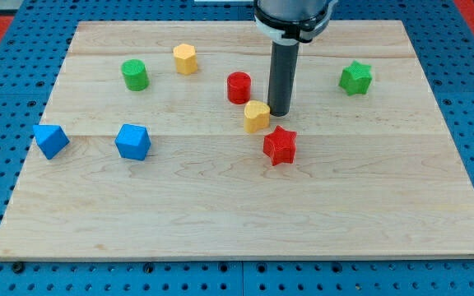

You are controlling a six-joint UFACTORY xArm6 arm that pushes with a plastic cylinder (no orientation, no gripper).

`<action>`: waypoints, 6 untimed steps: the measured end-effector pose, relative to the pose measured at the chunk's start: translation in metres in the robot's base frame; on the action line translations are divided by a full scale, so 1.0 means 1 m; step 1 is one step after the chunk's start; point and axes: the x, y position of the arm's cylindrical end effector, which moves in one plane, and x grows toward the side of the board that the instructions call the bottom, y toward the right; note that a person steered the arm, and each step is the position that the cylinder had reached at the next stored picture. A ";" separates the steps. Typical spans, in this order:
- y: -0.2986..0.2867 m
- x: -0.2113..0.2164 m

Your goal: Push the yellow heart to the center of the board

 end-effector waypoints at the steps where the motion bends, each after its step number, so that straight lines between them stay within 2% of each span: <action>1: -0.053 -0.006; 3: -0.106 -0.006; 4: -0.152 0.008; 6: -0.119 0.064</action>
